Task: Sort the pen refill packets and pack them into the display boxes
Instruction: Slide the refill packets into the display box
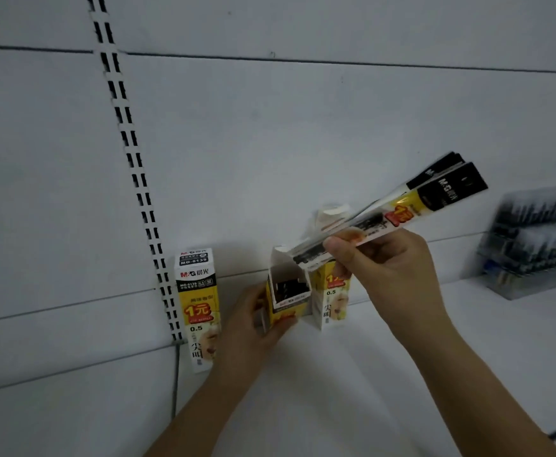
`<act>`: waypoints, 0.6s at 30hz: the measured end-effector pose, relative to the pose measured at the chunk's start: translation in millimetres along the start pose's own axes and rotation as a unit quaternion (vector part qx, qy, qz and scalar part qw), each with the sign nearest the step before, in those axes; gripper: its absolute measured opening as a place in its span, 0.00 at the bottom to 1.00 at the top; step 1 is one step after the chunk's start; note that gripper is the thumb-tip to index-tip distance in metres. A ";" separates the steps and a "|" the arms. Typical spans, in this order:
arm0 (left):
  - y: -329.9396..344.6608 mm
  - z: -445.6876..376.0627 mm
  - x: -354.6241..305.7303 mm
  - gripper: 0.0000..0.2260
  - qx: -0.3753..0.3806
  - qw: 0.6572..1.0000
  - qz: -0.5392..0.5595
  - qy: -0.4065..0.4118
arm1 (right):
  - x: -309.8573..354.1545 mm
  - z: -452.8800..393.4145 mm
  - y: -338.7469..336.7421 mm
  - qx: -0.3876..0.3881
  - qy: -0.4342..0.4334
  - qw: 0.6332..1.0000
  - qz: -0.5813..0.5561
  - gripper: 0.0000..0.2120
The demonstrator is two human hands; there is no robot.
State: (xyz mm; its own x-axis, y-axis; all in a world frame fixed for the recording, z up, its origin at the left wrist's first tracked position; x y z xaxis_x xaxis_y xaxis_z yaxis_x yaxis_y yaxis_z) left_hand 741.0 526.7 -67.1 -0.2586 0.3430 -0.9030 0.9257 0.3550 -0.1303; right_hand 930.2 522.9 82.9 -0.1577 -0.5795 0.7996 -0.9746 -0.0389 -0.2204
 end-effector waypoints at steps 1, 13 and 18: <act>0.3 -0.4 0.5 0.23 -0.003 1.000 0.004 -0.001 | 1.6 2.8 0.0 -0.004 -0.003 1.000 -0.027 0.09; 13.3 0.8 4.6 0.22 0.028 0.999 0.011 0.012 | -23.1 4.2 19.0 0.070 0.084 0.987 -0.115 0.06; 13.5 -0.6 5.8 0.22 0.022 0.999 0.025 0.008 | -31.6 9.3 14.6 0.039 0.081 0.991 -0.096 0.08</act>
State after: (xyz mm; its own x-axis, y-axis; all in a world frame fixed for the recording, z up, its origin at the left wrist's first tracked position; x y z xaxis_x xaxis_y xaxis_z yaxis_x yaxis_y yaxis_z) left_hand 751.8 534.0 -73.8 -0.2155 0.3730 -0.9025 0.9489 0.2981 -0.1034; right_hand 922.4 533.1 49.2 0.0001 -0.4165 0.9091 -0.9749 -0.2024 -0.0926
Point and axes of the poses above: each hand's wrist, its own z-axis away from the middle knuckle, its own y-axis out of the palm, x = y × z, the point moved 5 cm from there along -z, towards the middle knuckle, and after that the axes turned 9 degrees about z, right-handed, at the moved point
